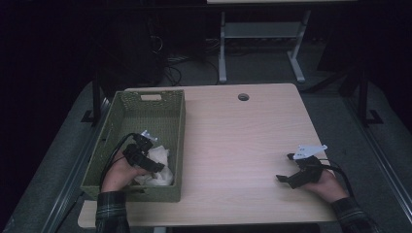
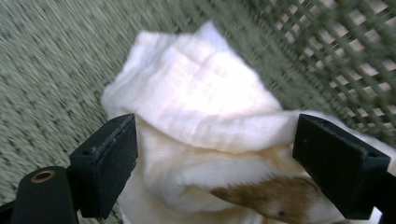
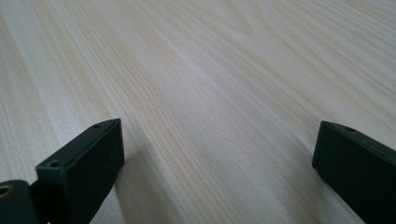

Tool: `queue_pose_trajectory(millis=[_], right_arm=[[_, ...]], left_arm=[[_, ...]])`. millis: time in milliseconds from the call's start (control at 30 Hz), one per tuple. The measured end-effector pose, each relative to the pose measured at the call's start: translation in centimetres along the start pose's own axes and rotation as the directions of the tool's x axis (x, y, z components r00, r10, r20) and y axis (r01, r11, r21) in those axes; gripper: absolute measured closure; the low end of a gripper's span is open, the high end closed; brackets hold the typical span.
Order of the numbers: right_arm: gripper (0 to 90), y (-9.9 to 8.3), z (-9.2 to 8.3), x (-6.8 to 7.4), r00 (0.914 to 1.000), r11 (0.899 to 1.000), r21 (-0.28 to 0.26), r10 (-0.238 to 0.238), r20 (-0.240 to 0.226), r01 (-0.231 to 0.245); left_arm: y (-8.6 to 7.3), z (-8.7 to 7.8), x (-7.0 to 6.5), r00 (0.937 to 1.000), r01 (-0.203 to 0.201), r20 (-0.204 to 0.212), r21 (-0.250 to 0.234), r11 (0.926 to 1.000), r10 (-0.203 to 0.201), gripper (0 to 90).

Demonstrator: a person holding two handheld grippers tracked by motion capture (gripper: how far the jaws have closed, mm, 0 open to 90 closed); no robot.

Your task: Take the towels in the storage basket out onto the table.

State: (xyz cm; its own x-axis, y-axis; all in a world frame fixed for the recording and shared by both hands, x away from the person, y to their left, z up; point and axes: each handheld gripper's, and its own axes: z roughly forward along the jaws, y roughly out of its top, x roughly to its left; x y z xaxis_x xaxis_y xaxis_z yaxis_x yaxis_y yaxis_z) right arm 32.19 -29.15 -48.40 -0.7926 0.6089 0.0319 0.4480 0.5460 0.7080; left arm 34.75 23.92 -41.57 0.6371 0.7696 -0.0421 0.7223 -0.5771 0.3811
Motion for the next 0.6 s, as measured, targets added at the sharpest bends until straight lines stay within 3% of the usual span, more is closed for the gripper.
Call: queue_pose_trajectory(millis=[100,367,467,567,600], right_arm=[[1.9,0.0,0.0,0.0,1.0000,1.000,0.000,0.000,0.000,0.000],[1.9,0.0,0.0,0.0,1.0000,1.000,0.000,0.000,0.000,0.000],[1.9,0.0,0.0,0.0,1.0000,1.000,0.000,0.000,0.000,0.000],[1.9,0.0,0.0,0.0,1.0000,1.000,-0.001,-0.001,0.001,0.001],[1.9,0.0,0.0,0.0,1.0000,1.000,-0.001,-0.001,0.001,0.001]], left_arm=[[0.0,0.6,0.0,0.9999,0.011,-0.010,0.029,0.9995,-0.010,13.1],[-0.2,1.7,0.6,0.9963,0.051,0.064,0.096,0.9941,-0.057,13.0],[-0.2,1.9,0.7,0.9951,0.058,0.074,0.107,0.9926,-0.066,13.4],[-0.2,1.7,0.6,0.9948,0.054,0.080,0.106,0.9929,-0.062,19.7],[-0.2,1.5,0.5,0.9929,0.038,0.108,0.099,0.9944,-0.049,24.5]])
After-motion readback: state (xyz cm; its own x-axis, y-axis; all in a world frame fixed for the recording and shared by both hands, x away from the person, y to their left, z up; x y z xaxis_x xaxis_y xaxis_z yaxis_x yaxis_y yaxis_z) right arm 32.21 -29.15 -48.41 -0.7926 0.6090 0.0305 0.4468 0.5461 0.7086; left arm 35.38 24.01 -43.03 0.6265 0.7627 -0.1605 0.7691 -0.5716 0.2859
